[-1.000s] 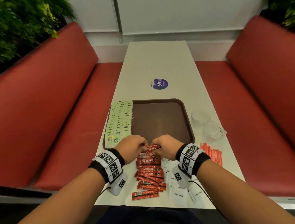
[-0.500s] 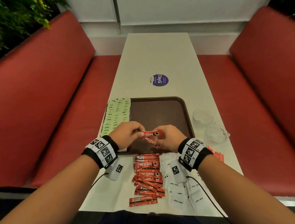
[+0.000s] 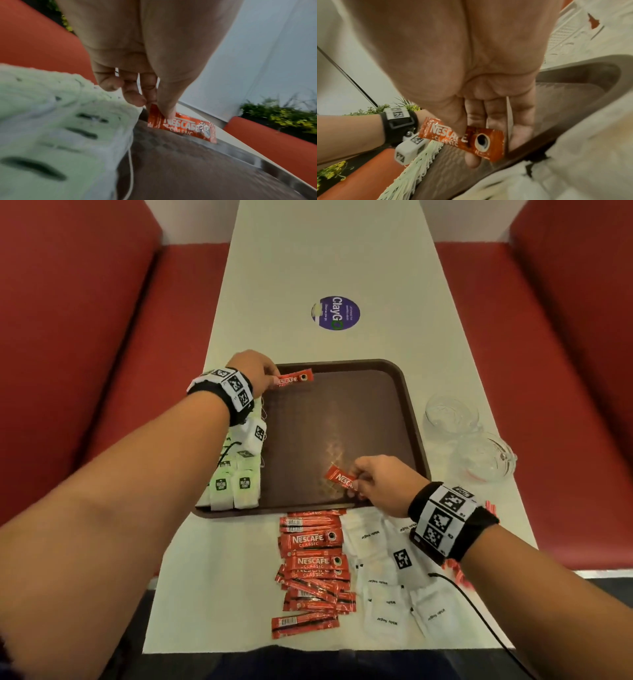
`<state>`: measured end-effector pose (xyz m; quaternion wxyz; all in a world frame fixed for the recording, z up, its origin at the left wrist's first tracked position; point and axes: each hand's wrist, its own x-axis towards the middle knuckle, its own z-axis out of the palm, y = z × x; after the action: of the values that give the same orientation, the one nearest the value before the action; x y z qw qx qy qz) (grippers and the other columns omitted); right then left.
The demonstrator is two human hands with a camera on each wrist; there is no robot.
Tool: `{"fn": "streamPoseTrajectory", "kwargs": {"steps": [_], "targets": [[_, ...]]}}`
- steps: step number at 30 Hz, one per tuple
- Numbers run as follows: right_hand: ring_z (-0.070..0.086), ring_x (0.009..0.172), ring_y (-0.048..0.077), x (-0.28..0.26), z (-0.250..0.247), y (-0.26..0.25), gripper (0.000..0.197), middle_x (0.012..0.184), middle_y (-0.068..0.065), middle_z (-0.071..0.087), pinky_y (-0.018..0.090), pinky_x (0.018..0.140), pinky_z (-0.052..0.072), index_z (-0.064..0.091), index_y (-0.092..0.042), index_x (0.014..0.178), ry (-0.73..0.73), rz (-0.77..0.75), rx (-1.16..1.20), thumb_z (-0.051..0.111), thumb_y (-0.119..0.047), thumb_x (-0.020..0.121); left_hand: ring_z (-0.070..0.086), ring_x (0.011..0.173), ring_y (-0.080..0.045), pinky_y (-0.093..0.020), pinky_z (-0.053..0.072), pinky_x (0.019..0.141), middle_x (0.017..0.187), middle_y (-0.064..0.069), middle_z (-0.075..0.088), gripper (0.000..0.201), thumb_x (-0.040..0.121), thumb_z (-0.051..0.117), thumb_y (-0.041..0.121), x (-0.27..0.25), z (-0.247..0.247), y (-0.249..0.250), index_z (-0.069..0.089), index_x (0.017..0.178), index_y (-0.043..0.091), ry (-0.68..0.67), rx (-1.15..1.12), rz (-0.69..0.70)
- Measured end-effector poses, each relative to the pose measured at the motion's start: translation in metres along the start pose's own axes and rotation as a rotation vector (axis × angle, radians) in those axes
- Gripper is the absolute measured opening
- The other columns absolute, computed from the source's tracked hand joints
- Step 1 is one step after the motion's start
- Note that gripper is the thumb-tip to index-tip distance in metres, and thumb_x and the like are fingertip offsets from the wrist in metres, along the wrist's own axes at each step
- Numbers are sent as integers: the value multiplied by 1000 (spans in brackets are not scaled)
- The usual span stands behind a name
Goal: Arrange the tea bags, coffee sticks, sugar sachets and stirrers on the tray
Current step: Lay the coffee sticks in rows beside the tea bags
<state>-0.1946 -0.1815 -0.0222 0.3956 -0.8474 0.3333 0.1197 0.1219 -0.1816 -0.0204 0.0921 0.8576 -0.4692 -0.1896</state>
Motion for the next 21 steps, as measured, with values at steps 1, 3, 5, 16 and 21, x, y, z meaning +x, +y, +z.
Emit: {"fn": "streamPoseTrajectory", "kwargs": {"steps": [1,3,5,16,21], "targets": [[65,78,3,0,0,0,19,80,-12,69,24,74,51,59,-30,88,-10,1,20,56,-14,99,64,95,-20,-30,50,83,100,-1,72,13,91,69,26,8,4,1,76,102,22,-14,7,-11],[67,77,6,2,0,2,22,82,-11,72,26,76,54,59,-31,86,-27,1,51,55,-13,99,66,98,-20,-32,53,89,102,-1,74,14,90,71,23,21,9,4,78,102,21,-26,38,-27],[68,76,7,4,-1,3,22,83,-10,74,28,76,56,59,-31,88,-33,-2,65,54,-13,99,66,102,-22,-32,53,92,106,0,73,15,88,74,23,32,11,8,78,101,20,-11,75,-44],[71,71,9,12,-10,4,19,84,-3,75,30,72,60,61,-26,94,-66,17,145,51,-12,101,66,92,-25,-31,52,78,99,-1,73,10,83,77,25,52,18,20,78,92,22,-73,255,-39],[67,64,8,13,-14,1,13,81,-3,71,26,64,57,59,-26,99,-10,-3,132,50,-19,103,67,87,-25,-32,54,74,97,-3,73,13,82,76,28,49,14,12,77,91,19,-60,271,-68]]}}
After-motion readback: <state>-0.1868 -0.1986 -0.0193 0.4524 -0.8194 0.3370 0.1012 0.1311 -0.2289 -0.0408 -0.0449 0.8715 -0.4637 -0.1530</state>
